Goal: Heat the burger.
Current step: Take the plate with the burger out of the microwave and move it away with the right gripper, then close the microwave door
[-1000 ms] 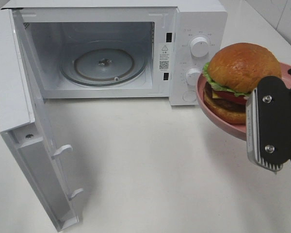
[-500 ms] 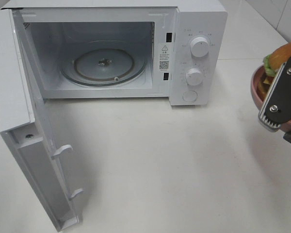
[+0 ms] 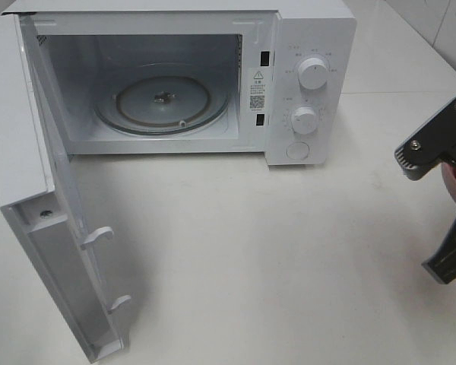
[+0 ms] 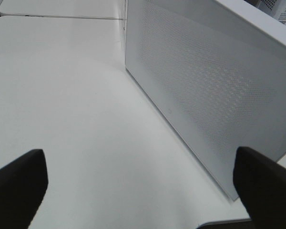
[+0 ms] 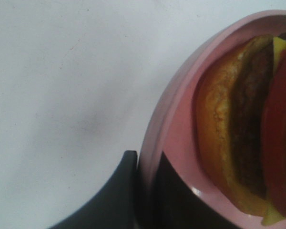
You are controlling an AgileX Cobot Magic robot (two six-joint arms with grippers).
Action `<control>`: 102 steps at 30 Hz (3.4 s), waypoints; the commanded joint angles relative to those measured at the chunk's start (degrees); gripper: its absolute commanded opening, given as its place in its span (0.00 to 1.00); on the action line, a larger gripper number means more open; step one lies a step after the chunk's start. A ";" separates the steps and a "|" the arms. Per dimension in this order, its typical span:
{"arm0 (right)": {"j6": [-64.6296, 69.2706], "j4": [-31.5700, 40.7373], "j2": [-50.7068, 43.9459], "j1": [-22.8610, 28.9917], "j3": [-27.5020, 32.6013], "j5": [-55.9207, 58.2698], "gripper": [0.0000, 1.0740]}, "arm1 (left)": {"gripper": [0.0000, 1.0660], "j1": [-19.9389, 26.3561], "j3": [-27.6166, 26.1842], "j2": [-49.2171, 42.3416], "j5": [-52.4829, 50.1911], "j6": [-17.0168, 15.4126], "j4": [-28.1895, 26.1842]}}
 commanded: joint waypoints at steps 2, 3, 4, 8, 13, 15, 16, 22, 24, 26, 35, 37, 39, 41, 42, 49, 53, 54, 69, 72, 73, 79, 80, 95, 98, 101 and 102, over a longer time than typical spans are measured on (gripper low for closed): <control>9.57 -4.70 3.84 -0.11 -0.40 0.57 0.00 | 0.92 0.11 0.06 -0.97 -0.74 0.00 -0.29; 11.17 -4.70 4.64 -0.11 -0.40 0.57 0.00 | 0.92 0.11 0.06 -0.97 -0.74 0.00 -0.29; 11.17 -4.70 4.64 -0.11 -0.40 0.57 0.00 | 0.92 0.11 0.06 -0.97 -0.74 0.00 -0.29; 18.11 -6.59 9.40 -0.11 -0.40 0.52 0.01 | 0.92 0.11 0.06 -0.97 -0.74 0.00 -0.29; 23.20 -9.05 14.15 -0.34 -0.40 0.11 0.02 | 0.92 0.11 0.06 -0.97 -0.74 0.00 -0.29; 24.35 -9.74 15.13 -0.34 -0.40 0.00 0.02 | 0.92 0.11 0.06 -0.97 -0.74 0.00 -0.29; 26.41 -11.00 16.84 -0.34 -0.34 -0.34 0.02 | 0.92 0.11 0.06 -0.97 -0.74 0.00 -0.29; 33.63 -15.36 21.72 -0.34 2.35 -4.41 0.03 | 0.92 0.11 0.06 -0.97 -0.74 0.00 -0.29; 34.72 -16.16 22.52 -0.34 3.04 -5.04 0.03 | 0.92 0.11 0.06 -0.97 -0.74 0.00 -0.29; 39.08 -18.16 25.78 -0.34 5.16 -7.73 0.03 | 0.92 0.11 0.06 -0.97 -0.74 0.00 -0.29; 50.08 -26.76 28.65 -0.34 8.25 -10.31 0.04 | 0.92 0.11 0.06 -0.97 -0.74 0.00 -0.29; 51.68 -27.85 28.65 -0.34 8.48 -10.20 0.04 | 0.92 0.11 0.06 -0.97 -0.74 0.00 -0.29; 54.37 -30.14 28.65 -0.34 8.94 -10.14 0.05 | 0.92 0.11 0.06 -0.97 -0.74 0.00 -0.29; 56.67 -31.91 28.65 -0.80 9.17 -10.14 0.05 | 0.92 0.11 0.06 -0.97 -0.74 0.00 -0.29; 57.64 -32.66 28.65 -1.26 9.28 -10.43 0.06 | 0.92 0.11 0.06 -0.97 -0.74 0.00 -0.29; 57.58 -32.95 28.65 -5.67 9.28 -11.29 0.08 | 0.92 0.11 0.06 -0.97 -0.74 0.00 -0.29; 54.89 -32.89 28.65 -6.99 9.28 -13.98 0.12 | 0.92 0.11 0.06 -0.97 -0.74 0.00 -0.29; 54.89 -32.89 28.65 -6.99 9.28 -13.98 0.12 | 0.92 0.11 0.06 -0.97 -0.74 0.00 -0.29; 44.12 -23.32 22.17 -6.88 9.11 -18.05 0.58 | 0.92 0.11 0.06 -0.97 -0.74 0.00 -0.29; 37.70 -18.85 18.56 -6.88 9.11 -19.77 0.58 | 0.92 0.11 0.06 -0.97 -0.74 0.00 -0.29; 34.03 -15.99 16.39 -6.88 9.11 -20.63 0.58 | 0.92 0.11 0.06 -0.97 -0.74 0.00 -0.29; 20.91 -5.90 9.63 -6.88 7.91 -20.91 0.59 | 0.92 0.11 0.06 -0.97 -0.74 0.00 -0.29; 20.91 -5.90 9.63 -6.88 7.91 -20.91 0.59 | 0.92 0.11 0.06 -0.97 -0.74 0.00 -0.29; -19.48 26.36 -3.21 -6.88 -4.76 -6.42 0.73 | 0.92 0.11 0.06 -0.97 -0.74 0.00 -0.29; -22.23 28.65 -5.90 -6.88 -6.47 -1.66 0.72 | 0.92 0.11 0.06 -0.97 -0.74 0.00 -0.29; -23.32 30.37 -9.17 -6.88 -7.56 2.64 0.72 | 0.92 0.11 0.06 -0.97 -0.74 0.00 -0.29; -23.32 30.37 -9.17 -6.88 -7.56 2.64 0.72 | 0.92 0.11 0.06 -0.97 -0.74 0.00 -0.29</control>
